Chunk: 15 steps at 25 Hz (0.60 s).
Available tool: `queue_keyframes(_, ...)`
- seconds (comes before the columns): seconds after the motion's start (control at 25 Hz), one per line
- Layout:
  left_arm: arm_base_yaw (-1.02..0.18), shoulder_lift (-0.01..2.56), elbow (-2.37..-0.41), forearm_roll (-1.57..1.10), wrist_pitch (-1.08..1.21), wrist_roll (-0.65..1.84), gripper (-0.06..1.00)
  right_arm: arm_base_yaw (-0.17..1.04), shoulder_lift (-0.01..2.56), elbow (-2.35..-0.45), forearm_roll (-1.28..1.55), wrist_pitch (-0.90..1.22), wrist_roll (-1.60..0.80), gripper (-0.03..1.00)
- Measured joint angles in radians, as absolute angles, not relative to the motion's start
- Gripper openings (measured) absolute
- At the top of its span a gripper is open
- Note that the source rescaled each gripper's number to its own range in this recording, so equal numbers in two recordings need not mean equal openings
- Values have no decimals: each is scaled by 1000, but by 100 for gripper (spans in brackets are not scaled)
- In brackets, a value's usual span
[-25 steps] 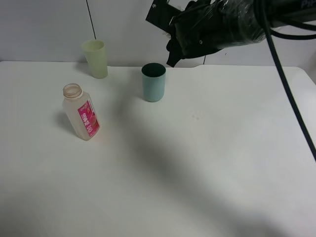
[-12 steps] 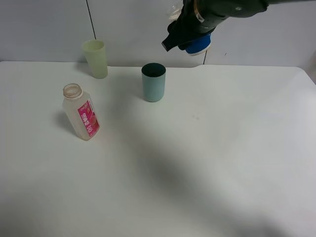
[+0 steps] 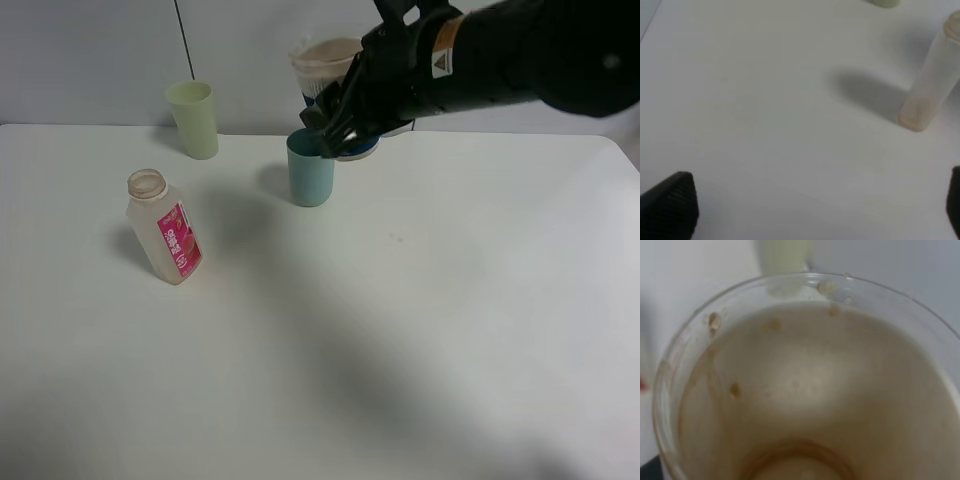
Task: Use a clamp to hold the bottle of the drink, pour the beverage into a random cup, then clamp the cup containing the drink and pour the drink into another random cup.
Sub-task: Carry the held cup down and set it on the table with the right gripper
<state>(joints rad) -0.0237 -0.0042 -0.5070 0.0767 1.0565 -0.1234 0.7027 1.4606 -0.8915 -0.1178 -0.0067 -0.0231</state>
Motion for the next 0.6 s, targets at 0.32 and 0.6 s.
queue_keyframes(0.32,-24,-4,-507,77,1057,-123,100,703,1437,-626,-44,-321,-91,0)
queue_keyframes(0.6,-24,-4,-507,77,1057,-123,100,703,1437,-523,30,-522,-150,0)
